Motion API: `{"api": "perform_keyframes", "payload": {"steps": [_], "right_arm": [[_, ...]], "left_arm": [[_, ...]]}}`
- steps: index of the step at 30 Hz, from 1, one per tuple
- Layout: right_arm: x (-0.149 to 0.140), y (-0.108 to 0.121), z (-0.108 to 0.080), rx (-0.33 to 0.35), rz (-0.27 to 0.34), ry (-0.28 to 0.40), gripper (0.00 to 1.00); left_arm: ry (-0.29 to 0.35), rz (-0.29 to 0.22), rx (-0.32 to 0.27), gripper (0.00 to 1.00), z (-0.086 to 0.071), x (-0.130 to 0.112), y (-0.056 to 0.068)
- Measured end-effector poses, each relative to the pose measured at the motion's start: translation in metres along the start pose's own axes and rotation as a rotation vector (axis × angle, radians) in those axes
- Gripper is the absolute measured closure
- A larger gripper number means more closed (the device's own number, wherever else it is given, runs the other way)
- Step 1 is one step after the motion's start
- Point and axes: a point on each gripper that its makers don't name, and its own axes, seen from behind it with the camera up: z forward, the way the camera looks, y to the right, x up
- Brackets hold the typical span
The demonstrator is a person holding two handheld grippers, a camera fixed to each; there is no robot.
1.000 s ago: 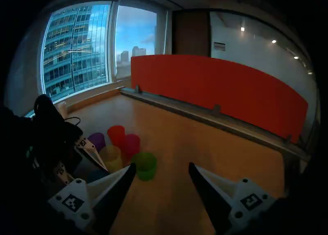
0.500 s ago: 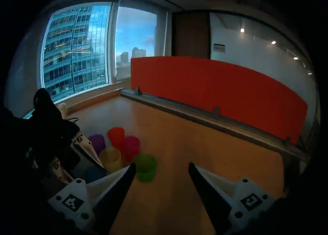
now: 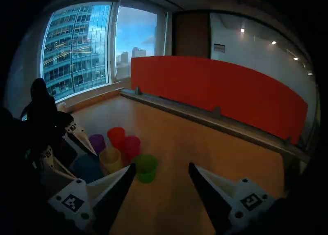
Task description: Pour water
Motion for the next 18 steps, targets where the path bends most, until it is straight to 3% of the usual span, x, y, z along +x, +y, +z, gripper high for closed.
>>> {"api": "perform_keyframes", "payload": {"steps": [18], "right_arm": [[-0.006,-0.007,0.01,0.016,-0.011,-0.004,0.01]], "left_arm": [[0.115,-0.03,0.05,0.11,-0.034,0.035,-0.026]]}}
